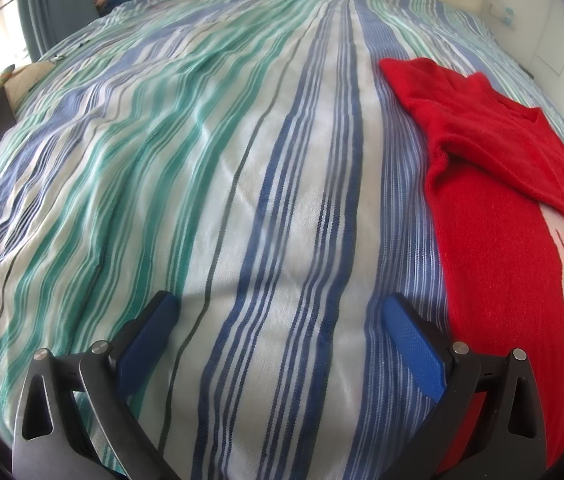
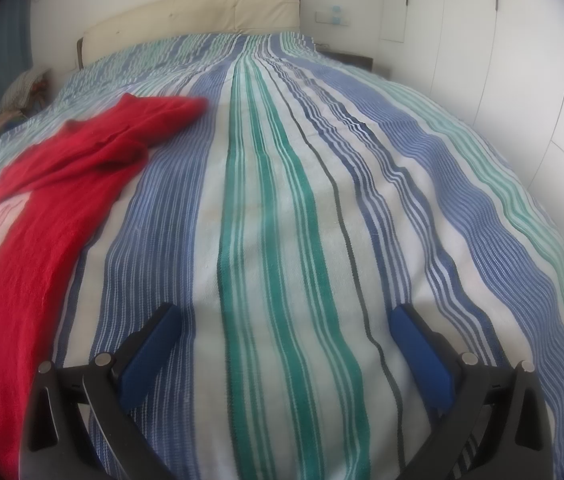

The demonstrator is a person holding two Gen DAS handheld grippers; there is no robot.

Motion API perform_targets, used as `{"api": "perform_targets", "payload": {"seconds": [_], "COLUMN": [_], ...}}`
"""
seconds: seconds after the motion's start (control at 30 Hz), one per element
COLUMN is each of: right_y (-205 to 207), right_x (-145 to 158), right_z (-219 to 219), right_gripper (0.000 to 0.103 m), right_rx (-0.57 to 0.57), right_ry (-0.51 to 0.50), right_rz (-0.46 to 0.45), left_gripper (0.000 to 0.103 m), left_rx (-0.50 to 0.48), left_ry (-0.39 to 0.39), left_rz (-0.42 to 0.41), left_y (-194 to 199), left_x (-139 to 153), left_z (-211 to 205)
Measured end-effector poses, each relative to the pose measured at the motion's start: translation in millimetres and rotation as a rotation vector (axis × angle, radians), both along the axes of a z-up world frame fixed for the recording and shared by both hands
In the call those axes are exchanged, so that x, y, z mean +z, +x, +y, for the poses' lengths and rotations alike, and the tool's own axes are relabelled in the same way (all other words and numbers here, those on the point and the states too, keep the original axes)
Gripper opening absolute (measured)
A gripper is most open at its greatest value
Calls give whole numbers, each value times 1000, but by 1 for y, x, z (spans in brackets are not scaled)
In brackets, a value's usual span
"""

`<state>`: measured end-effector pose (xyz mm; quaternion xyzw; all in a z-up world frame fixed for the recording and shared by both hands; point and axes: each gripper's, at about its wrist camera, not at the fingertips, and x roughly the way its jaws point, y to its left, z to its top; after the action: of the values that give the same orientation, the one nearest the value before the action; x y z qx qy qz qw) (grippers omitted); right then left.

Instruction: Fold small clothes

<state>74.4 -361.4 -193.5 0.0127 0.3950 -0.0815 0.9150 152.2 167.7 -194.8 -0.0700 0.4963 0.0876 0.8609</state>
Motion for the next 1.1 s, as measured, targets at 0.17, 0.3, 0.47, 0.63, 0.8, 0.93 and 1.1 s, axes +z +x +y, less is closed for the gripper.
{"api": "perform_targets", "payload": {"seconds": [0.17, 0.3, 0.47, 0.63, 0.8, 0.93, 1.1], "right_y": [0, 0, -1, -1, -1, -1, -1], "right_x": [0, 0, 0, 0, 0, 0, 0], "right_z": [1, 0, 0, 0, 0, 0, 0], "right_gripper": [103, 103, 103, 103, 103, 103, 103], "right_rx": [0, 0, 0, 0, 0, 0, 0], "right_ry": [0, 0, 0, -1, -1, -1, -1], "right_rz": [0, 0, -1, -1, -1, -1, -1], "left_gripper": [103, 103, 103, 103, 103, 103, 103], "left_rx": [1, 0, 5, 1, 0, 0, -1], "left_ry": [-3, -14, -30, -31, -25, -23, -20], "left_rz": [-4, -11, -19, -18, -17, -17, -16], "left_y": [-1, -4, -8, -12, -11, -11, -10], "left_x": [1, 1, 4, 5, 4, 4, 3], "left_z": [1, 3, 6, 5, 3, 3, 1]}}
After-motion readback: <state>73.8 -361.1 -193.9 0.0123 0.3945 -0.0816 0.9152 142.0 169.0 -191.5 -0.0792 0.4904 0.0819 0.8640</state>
